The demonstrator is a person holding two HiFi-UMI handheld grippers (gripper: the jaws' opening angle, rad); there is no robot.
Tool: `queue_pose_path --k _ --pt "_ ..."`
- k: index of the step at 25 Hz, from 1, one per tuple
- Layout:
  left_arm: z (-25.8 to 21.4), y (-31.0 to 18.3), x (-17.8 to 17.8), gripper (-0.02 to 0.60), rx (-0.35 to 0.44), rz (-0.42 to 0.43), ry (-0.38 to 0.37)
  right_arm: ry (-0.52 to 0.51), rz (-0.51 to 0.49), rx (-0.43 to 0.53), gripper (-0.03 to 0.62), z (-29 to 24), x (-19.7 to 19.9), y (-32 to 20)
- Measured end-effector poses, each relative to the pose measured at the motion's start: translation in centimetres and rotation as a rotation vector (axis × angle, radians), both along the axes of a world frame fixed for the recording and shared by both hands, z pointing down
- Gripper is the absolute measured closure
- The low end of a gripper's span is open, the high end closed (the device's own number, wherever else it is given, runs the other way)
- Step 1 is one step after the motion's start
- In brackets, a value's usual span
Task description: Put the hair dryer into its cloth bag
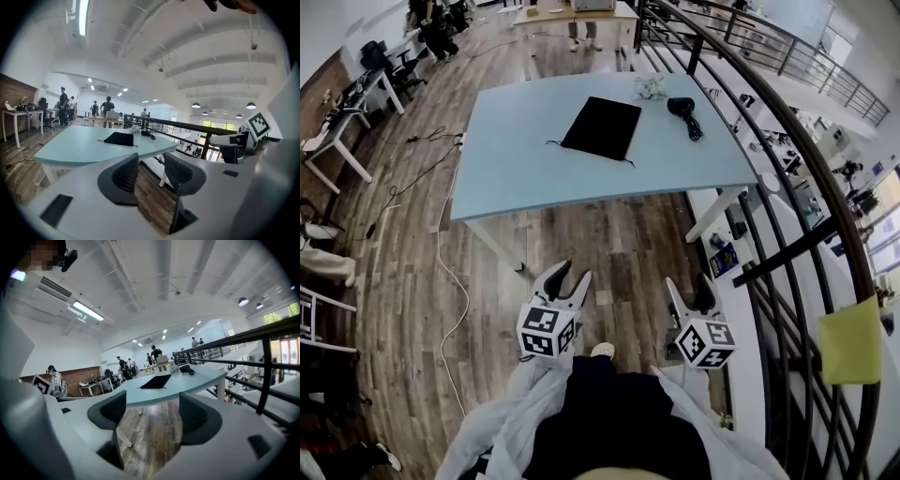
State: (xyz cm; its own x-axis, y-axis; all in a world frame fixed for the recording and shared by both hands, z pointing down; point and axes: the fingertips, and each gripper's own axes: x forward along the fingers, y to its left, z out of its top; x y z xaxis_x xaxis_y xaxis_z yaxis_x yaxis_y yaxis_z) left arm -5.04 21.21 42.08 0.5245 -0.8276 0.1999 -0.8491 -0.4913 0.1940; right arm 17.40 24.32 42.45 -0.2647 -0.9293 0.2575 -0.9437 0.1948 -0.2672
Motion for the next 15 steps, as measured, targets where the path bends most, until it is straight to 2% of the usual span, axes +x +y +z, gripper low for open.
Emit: queue_pose_path --k 5,9,15 --pt "-0.2 -2.3 -0.4 0.394 0.014 0.017 0.001 -0.007 0.016 0.004 0.241 0.3 -0.5 -1.8" --pt "0.7 -2.5 -0.5 0.394 -0.015 0.029 -0.003 -0.018 0.018 -0.027 0.241 0.9 -0.9 -2.2" --pt "1.5 -3.2 -1.8 0.394 -0.035 0.002 0.006 -0.01 0.003 -0.039 0.241 1.3 -1.6 -3.6"
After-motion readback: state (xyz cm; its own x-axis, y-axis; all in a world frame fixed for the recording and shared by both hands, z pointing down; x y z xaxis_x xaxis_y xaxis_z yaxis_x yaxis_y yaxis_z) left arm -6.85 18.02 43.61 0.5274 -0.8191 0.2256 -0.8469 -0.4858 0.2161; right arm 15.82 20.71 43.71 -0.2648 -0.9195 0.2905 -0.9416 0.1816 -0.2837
